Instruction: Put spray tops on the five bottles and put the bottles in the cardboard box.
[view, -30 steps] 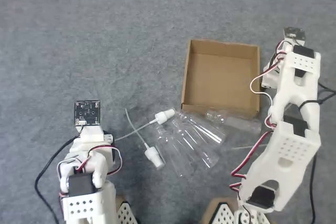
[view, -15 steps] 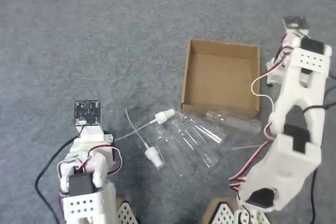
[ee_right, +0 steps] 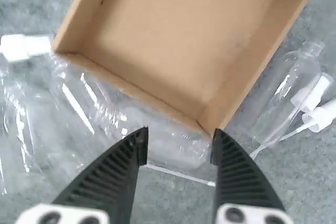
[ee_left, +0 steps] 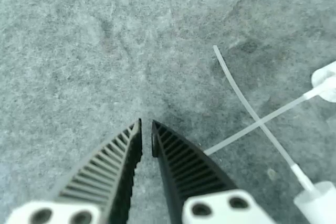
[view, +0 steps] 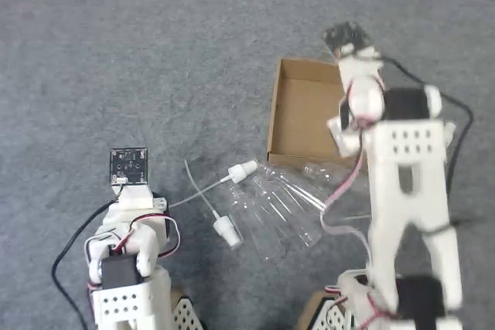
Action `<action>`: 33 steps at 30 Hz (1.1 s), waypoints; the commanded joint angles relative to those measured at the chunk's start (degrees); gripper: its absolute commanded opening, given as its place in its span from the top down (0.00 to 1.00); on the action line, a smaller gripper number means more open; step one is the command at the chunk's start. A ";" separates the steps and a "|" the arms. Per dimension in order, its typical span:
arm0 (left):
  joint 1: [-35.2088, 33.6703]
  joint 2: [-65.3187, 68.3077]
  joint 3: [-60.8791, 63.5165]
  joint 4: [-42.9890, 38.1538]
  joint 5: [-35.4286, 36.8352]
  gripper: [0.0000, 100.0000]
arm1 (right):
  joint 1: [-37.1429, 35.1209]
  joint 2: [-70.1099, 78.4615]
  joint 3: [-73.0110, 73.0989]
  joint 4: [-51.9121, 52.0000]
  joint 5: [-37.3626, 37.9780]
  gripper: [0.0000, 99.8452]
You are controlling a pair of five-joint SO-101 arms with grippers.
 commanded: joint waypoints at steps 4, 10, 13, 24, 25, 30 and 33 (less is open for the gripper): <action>-0.18 -0.70 -0.48 0.44 -0.44 0.98 | -0.22 -17.45 16.88 -4.97 5.45 0.91; -0.18 -0.70 -0.48 0.44 -0.44 0.98 | -0.22 -19.30 25.58 -12.70 6.24 0.92; -0.18 -0.70 -0.48 0.44 -0.44 0.98 | -0.22 -16.13 26.90 -15.43 6.24 0.92; -0.18 -0.70 -0.48 0.44 -0.44 0.98 | -2.95 -4.70 26.99 -20.09 5.98 0.92; -0.18 -0.70 -0.48 0.44 -0.44 0.98 | -3.91 -4.26 26.99 -20.18 5.89 0.92; -0.18 -0.70 -0.48 0.44 -0.44 0.98 | -8.57 -3.30 26.73 -20.79 2.81 0.92; -0.18 -0.70 -0.48 0.44 -0.44 0.98 | -10.86 -3.21 27.08 -22.37 2.20 0.91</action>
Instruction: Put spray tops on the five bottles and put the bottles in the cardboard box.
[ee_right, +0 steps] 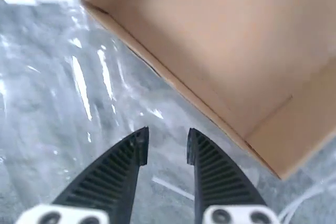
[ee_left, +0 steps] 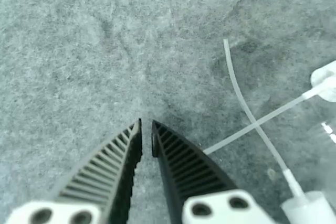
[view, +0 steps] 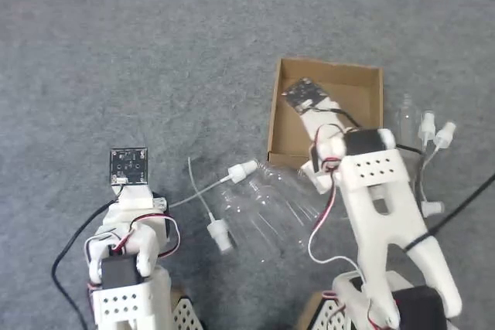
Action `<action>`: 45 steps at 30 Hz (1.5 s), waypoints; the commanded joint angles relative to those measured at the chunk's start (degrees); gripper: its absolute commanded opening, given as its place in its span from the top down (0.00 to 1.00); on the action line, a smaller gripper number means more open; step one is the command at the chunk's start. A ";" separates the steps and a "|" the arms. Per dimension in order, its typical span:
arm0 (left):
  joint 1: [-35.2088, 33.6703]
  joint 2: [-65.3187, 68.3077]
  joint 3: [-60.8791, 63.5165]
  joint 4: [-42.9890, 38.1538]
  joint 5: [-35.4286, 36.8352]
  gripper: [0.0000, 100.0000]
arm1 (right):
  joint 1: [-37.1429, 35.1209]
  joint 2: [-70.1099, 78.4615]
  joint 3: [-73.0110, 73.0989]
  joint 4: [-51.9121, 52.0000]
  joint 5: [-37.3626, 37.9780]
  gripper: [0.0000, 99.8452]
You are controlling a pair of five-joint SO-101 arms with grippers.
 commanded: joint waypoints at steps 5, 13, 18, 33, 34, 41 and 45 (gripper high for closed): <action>-0.18 -0.70 -0.48 0.44 -0.44 0.98 | -2.15 -1.01 -2.81 -0.84 -2.90 0.91; -0.18 -0.70 -0.48 0.44 -0.44 0.98 | 10.24 2.51 -25.93 10.07 -7.65 0.78; -0.18 -0.70 -0.48 0.44 -0.44 0.98 | 17.01 14.90 -33.85 9.98 -7.38 0.78; -0.18 -0.70 -0.48 0.53 -0.44 0.98 | 20.18 38.90 -39.30 3.65 -9.58 0.93; -0.18 -0.70 -0.48 0.53 -0.44 0.98 | 20.26 39.60 -39.47 2.86 -10.73 0.95; -0.18 -0.70 -0.48 0.53 -0.44 0.98 | 19.56 42.95 -42.81 -0.57 -14.86 0.96; -0.18 -0.70 -0.48 0.53 -0.44 0.98 | 19.65 45.14 -47.65 1.89 -10.29 0.96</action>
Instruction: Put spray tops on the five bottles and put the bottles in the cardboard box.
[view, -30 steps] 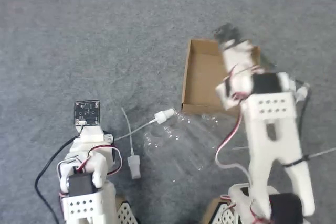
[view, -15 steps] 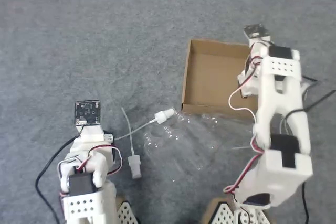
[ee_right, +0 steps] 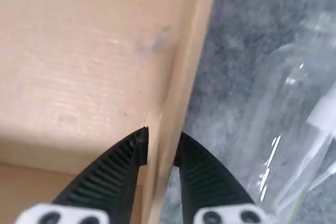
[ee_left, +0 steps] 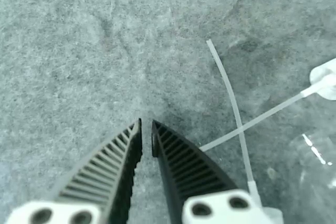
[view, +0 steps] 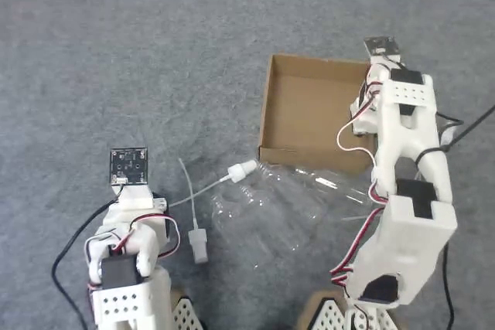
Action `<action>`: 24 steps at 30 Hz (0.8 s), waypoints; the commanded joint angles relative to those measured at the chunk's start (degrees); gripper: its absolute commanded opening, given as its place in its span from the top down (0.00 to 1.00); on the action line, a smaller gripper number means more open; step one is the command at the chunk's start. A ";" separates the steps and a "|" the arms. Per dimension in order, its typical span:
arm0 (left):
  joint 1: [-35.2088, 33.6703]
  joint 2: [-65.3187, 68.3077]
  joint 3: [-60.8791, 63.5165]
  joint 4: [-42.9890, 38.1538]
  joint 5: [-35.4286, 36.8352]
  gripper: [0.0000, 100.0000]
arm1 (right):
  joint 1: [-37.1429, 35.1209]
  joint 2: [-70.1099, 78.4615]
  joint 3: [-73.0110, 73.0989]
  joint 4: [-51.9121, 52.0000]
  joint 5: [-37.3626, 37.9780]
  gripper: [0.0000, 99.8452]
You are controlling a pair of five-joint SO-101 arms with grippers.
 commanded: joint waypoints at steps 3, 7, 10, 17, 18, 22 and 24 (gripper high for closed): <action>-0.18 -0.70 -0.48 0.35 -0.44 0.98 | -0.66 0.75 -8.70 4.44 7.03 0.96; -0.18 -0.70 -0.48 0.35 -0.44 0.98 | -0.13 1.01 -9.76 6.11 9.41 0.91; -0.18 -0.70 -0.48 0.35 -0.44 0.98 | -0.04 0.75 -10.02 7.08 9.41 0.81; -0.18 -0.70 -0.48 0.35 -0.44 0.98 | 0.66 0.75 -21.27 16.84 9.14 0.75; -0.18 -0.70 -0.48 0.35 -0.44 0.98 | 1.27 0.75 -23.74 18.95 9.14 0.75; -0.18 -0.70 -0.48 0.35 -0.44 0.98 | 5.32 0.75 -32.70 25.89 8.97 0.75; -0.18 -0.70 -0.48 0.35 -0.44 0.98 | 8.48 1.10 -34.99 27.12 9.14 0.75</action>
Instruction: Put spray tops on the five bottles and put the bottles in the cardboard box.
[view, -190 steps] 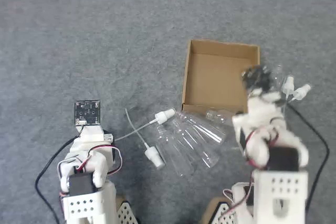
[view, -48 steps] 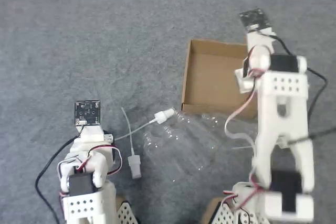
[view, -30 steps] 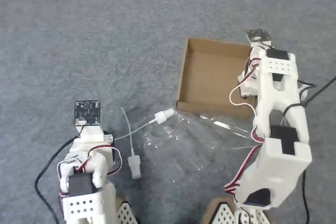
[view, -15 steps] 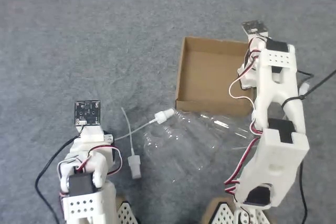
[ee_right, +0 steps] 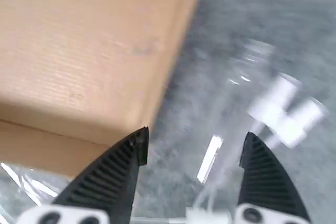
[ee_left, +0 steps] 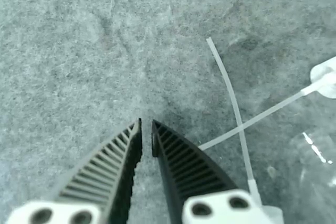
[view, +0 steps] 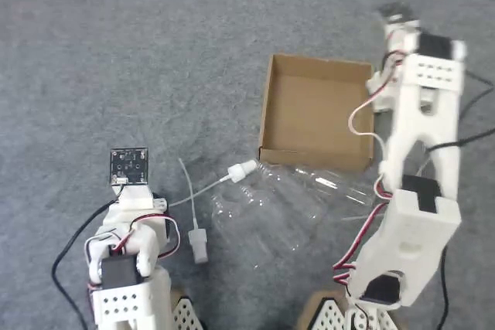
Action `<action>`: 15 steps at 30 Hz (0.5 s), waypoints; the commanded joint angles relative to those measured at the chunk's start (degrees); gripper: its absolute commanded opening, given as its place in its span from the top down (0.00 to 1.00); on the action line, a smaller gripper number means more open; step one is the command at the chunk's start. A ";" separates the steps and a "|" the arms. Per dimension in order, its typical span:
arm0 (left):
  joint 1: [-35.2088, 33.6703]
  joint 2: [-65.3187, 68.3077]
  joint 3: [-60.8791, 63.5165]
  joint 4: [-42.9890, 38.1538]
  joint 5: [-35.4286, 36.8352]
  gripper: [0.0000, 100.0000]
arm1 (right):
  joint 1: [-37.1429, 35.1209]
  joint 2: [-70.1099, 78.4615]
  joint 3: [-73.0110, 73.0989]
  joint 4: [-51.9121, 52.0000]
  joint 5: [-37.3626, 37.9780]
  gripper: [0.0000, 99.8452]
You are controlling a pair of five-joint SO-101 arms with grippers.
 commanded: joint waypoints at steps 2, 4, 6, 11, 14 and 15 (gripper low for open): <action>-0.18 -0.70 -0.48 0.09 -0.44 0.98 | 7.25 -1.10 -6.68 2.77 0.88 0.75; -0.18 -0.70 -0.48 0.09 -0.44 0.98 | 9.71 -0.48 -6.15 2.86 0.97 0.75; -0.18 -0.70 -0.48 0.09 -0.44 0.98 | 11.21 0.75 -5.98 2.86 2.29 0.75; -0.18 -0.70 -0.48 0.09 -0.44 0.98 | 9.63 4.26 -5.80 2.86 5.71 0.75; -0.18 -0.70 -0.48 0.09 -0.44 0.98 | 6.55 5.14 -5.80 3.30 5.63 0.75; -0.18 -0.70 -0.48 0.09 -0.44 0.98 | 5.67 5.41 -5.80 3.30 5.27 0.75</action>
